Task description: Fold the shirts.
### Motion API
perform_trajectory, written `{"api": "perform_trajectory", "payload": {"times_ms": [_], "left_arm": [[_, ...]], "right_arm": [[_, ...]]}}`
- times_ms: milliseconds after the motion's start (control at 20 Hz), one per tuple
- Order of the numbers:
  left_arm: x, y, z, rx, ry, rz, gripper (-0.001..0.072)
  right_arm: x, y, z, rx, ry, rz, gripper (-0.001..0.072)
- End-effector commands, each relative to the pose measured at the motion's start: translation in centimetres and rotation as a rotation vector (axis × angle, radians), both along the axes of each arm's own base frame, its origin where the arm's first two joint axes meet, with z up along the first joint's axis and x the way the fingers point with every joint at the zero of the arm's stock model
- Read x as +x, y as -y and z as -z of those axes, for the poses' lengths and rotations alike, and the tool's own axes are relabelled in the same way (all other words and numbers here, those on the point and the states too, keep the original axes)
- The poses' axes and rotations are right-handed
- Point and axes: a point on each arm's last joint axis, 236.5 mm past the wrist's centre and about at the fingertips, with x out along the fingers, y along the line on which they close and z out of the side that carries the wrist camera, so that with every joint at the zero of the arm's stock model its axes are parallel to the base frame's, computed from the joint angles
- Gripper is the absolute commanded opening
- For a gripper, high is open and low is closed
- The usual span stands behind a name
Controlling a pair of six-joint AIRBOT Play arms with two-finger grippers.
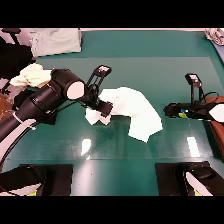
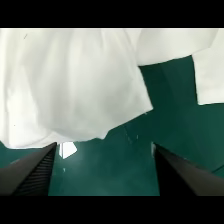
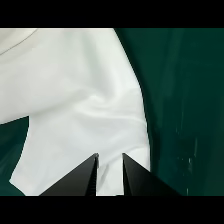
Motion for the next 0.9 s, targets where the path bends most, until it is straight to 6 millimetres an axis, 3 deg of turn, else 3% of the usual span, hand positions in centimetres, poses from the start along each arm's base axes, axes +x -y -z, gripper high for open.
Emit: {"api": "perform_trajectory", "payload": {"times_ms": [0,150,350,550,600,750,850], "left_arm": [[0.6,3.2,-1.5,-0.148,0.035,-0.014,0.0716],[1.1,4.9,-2.6,-0.235,0.057,-0.014,0.0715],[0.7,3.1,0.6,-0.092,0.012,0.012,0.0715],[2.5,2.1,3.9,0.017,0.028,0.012,0.0689],[3.1,2.4,4.3,0.015,0.046,0.012,0.0559],[4.7,2.3,2.8,0.028,0.128,0.032,0.0037],[5.8,0.4,0.5,0.131,0.197,0.07,0.0027]], "right_arm": [[0.3,0.0,-0.2,-0.005,0.006,-0.006,0.0203],[0.5,0.0,-1.4,0.0,0.054,-0.002,0.0203],[0.0,0.0,-1.4,0.0,0.043,-0.007,0.0204],[-0.1,0.0,-1.3,0.001,0.034,-0.009,0.0203],[-0.2,0.0,-1.3,0.0,0.033,-0.009,0.0203],[-0.7,0.1,-0.9,-0.008,0.007,-0.016,0.0203],[-1.1,0.7,-0.5,-0.04,-0.01,-0.02,0.0203]]}}
